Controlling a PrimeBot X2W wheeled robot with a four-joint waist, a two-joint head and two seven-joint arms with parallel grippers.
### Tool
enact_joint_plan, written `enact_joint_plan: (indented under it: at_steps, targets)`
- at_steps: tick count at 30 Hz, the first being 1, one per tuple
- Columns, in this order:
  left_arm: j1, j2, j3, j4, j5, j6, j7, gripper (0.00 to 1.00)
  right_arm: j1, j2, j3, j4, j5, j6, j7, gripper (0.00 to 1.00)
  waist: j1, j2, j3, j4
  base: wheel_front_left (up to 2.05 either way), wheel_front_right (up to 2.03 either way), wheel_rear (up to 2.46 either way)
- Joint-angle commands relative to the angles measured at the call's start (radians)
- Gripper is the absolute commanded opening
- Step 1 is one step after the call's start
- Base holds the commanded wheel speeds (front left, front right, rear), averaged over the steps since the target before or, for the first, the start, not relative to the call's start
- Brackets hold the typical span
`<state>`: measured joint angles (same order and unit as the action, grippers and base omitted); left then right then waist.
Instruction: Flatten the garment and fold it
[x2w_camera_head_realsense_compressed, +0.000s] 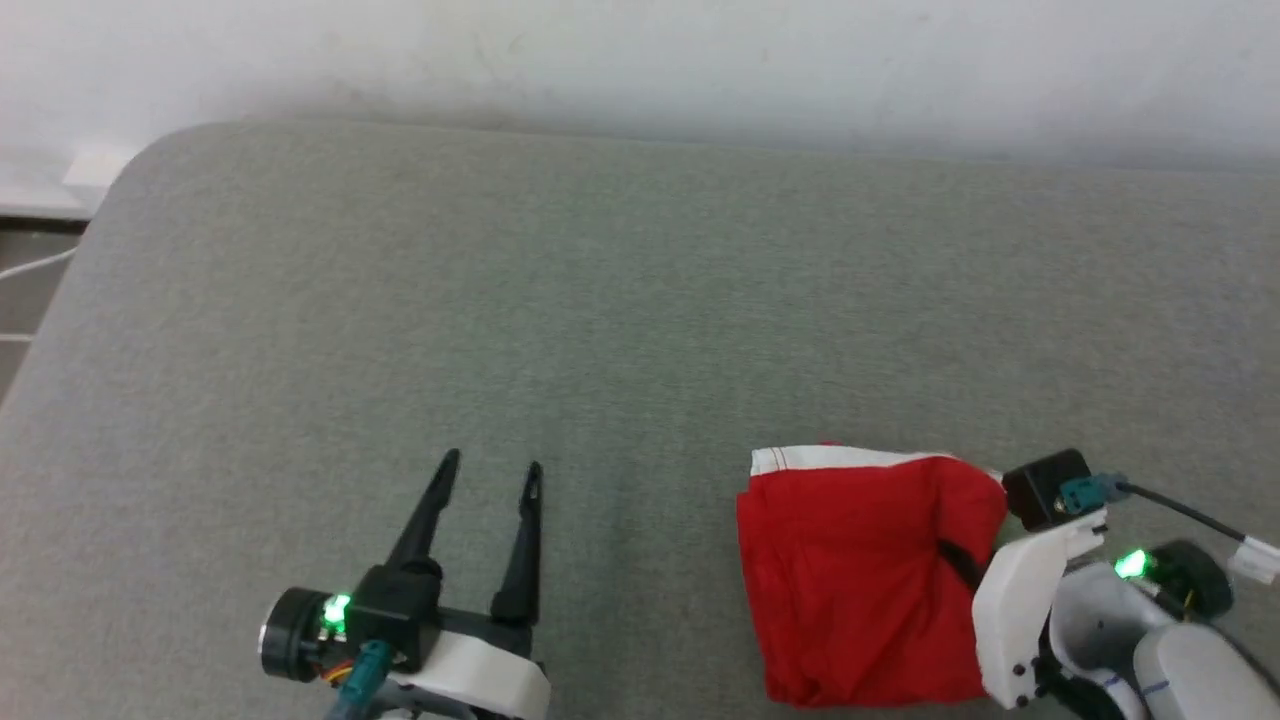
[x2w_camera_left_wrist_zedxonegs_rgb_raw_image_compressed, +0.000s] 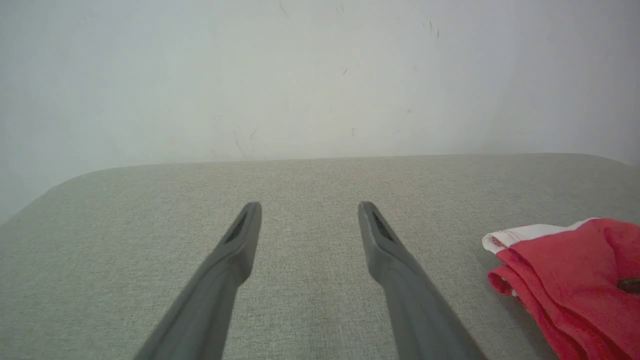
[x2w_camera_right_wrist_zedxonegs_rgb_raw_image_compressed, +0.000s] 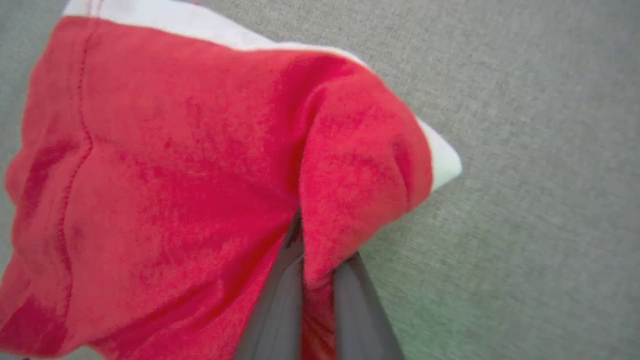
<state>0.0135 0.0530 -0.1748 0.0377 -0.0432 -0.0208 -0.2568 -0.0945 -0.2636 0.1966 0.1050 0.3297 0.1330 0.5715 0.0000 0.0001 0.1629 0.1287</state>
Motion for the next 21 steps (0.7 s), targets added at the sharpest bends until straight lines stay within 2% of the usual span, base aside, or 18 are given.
enact_joint_plan:
  at_steps: [1,5,11,16,21]
  targets:
    - [-0.006,-0.003,-0.014,0.004,0.004,0.002,-0.005,1.00,-0.030,-0.035,0.011,-0.007,-0.017,-0.002,-0.001,0.00,0.0000,-0.0001,-0.018,-0.070,0.00,0.00,0.00]
    - [-0.025,-0.003,-0.061,0.015,0.004,-0.002,-0.005,1.00,-0.123,-0.164,0.133,-0.048,-0.045,-0.002,0.025,0.00,0.0000,-0.0001,0.000,-0.181,0.00,0.00,0.00]
    - [-0.109,-0.003,-0.123,0.037,0.004,0.006,-0.005,1.00,-0.298,-0.379,0.300,-0.053,-0.001,-0.002,0.032,0.00,0.0000,-0.0001,0.081,-0.326,0.00,0.00,0.00]
    - [-0.191,-0.003,-0.148,0.043,0.008,0.012,-0.005,1.00,-0.400,-0.500,0.362,0.012,0.012,-0.002,-0.042,0.00,0.0000,-0.0001,0.162,-0.376,0.00,0.00,0.00]
    - [-0.243,0.000,-0.152,0.019,0.017,0.009,-0.005,1.00,-0.458,-0.568,0.364,0.126,0.022,-0.002,-0.137,0.00,0.0000,-0.0001,0.240,-0.379,0.00,0.00,0.00]
